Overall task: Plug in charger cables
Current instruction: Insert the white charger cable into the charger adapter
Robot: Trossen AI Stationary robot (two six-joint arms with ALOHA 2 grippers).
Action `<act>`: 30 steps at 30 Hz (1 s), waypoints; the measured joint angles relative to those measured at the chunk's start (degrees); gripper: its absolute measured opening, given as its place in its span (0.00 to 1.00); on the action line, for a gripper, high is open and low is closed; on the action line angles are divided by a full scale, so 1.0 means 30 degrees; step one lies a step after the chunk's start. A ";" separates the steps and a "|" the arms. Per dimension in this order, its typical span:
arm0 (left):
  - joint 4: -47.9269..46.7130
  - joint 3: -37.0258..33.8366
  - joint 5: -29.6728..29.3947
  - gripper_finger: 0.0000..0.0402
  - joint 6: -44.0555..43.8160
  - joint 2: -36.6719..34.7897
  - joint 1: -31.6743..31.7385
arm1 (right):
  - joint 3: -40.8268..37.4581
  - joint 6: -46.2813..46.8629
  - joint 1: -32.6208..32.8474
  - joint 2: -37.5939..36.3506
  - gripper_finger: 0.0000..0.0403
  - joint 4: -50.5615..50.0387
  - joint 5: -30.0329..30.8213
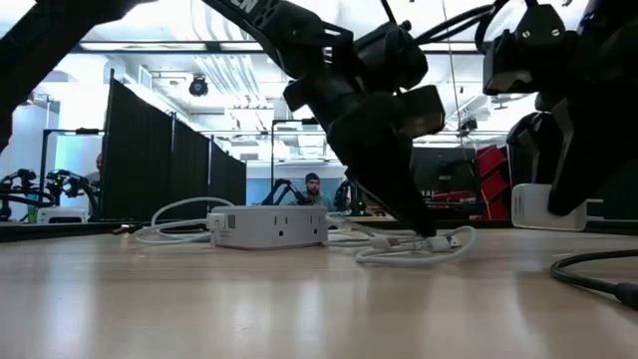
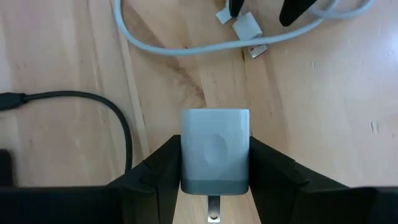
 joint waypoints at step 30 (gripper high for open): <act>-0.0723 0.0055 -0.5241 0.20 -0.4353 0.0801 -0.0637 | 0.0004 0.1041 0.0459 -0.0005 0.36 0.0025 0.0670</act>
